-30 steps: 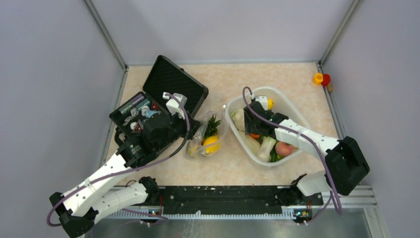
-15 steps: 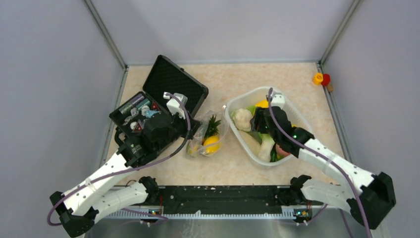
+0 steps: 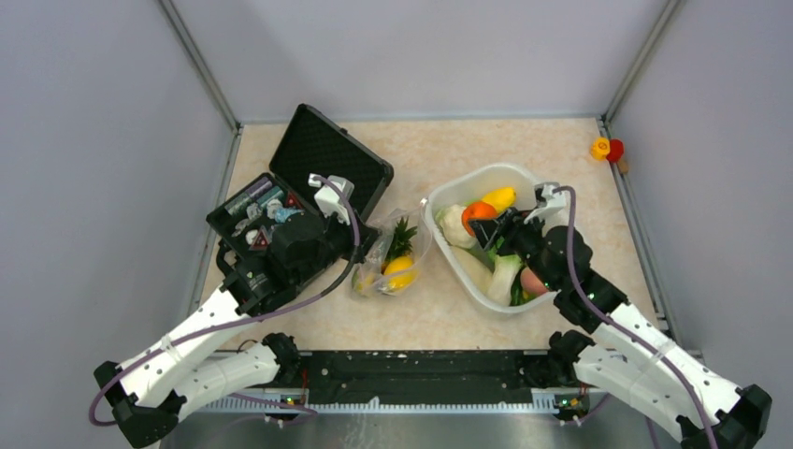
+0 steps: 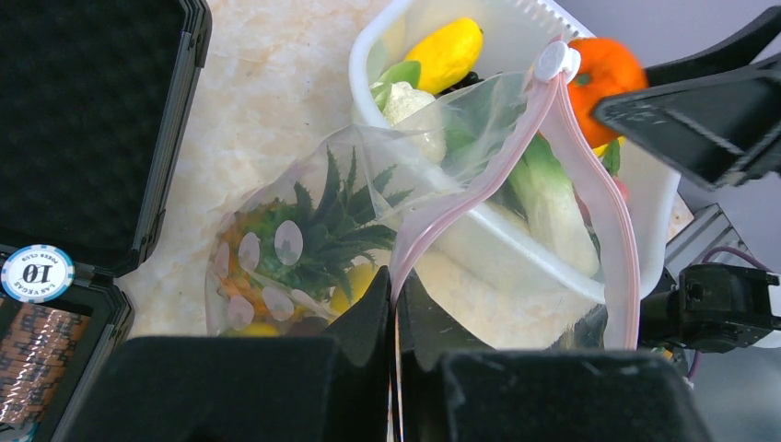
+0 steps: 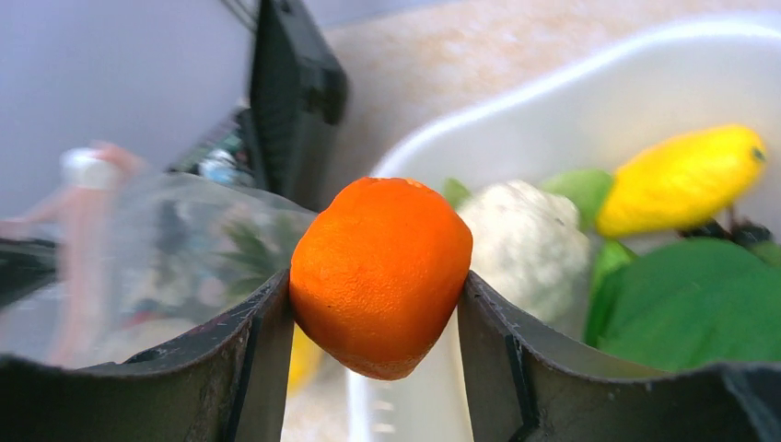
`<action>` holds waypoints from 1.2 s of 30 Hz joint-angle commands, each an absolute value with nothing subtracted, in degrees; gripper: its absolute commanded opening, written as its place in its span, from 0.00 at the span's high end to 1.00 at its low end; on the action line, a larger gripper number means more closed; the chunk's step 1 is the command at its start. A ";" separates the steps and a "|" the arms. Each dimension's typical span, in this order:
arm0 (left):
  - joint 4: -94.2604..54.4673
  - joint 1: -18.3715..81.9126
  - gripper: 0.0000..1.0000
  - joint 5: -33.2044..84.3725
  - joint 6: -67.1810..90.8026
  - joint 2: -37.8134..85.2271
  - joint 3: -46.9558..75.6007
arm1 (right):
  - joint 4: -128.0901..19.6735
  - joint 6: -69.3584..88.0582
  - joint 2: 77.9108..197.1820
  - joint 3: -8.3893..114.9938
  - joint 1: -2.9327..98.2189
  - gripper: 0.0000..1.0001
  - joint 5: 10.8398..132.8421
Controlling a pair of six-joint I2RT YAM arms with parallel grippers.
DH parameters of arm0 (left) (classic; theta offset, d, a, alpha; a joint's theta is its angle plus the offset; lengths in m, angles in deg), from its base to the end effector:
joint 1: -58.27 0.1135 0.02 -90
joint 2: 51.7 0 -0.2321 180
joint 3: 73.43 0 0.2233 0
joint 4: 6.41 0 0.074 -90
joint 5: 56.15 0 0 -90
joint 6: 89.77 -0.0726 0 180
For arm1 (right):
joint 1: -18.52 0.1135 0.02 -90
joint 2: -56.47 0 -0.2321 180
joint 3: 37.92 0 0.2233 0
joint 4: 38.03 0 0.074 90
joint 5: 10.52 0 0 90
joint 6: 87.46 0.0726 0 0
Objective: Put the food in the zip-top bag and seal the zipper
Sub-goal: Pick up the fake fruit from the bin, then place the fake fruit in the zipper food storage bag.
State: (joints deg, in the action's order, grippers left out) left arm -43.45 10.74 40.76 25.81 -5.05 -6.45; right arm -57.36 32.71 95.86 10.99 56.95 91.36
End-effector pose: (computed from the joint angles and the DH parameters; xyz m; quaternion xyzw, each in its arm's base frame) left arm 0.1482 -0.1490 0.3179 0.1172 0.7931 -0.3160 0.5074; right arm 0.1689 0.1149 0.2730 0.0117 0.7637 0.2956 0.5738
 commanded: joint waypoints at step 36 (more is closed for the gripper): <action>-39.47 10.63 0.98 36.40 25.98 1.21 -4.86 | -44.03 22.47 105.10 21.78 73.92 0.49 75.41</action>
